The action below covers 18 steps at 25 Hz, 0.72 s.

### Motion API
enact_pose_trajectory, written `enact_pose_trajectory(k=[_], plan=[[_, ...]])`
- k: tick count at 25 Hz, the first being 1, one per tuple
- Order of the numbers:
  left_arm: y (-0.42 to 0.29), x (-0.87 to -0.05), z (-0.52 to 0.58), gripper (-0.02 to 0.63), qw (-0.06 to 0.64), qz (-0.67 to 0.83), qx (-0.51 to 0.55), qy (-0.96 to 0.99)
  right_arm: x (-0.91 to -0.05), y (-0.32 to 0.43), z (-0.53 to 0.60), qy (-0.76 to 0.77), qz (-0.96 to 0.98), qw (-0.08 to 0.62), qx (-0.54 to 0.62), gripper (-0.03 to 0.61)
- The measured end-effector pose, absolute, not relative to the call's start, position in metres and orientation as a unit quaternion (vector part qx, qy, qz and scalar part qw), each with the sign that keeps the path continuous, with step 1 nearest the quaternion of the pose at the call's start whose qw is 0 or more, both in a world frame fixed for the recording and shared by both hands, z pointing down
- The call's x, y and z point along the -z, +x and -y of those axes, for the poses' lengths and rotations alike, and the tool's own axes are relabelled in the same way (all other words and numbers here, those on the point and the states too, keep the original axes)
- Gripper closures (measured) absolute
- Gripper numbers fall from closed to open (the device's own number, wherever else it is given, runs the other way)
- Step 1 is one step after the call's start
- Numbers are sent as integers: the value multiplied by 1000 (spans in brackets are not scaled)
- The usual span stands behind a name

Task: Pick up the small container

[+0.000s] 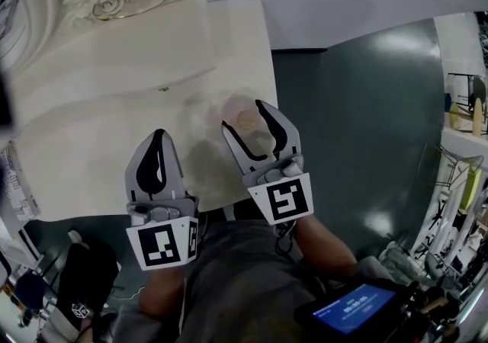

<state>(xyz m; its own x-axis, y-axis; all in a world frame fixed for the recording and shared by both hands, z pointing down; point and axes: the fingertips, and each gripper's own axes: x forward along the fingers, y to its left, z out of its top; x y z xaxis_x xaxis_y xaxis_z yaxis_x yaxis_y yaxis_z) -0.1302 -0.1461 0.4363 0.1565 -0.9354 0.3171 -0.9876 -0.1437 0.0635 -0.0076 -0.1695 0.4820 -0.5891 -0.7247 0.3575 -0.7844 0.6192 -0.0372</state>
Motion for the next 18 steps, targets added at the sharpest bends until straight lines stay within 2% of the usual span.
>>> enact_pose_trajectory(k=[18], plan=[[-139,-444,148,598,137,637,-104,751,-484,-7,170,452,873,158,-93,333]])
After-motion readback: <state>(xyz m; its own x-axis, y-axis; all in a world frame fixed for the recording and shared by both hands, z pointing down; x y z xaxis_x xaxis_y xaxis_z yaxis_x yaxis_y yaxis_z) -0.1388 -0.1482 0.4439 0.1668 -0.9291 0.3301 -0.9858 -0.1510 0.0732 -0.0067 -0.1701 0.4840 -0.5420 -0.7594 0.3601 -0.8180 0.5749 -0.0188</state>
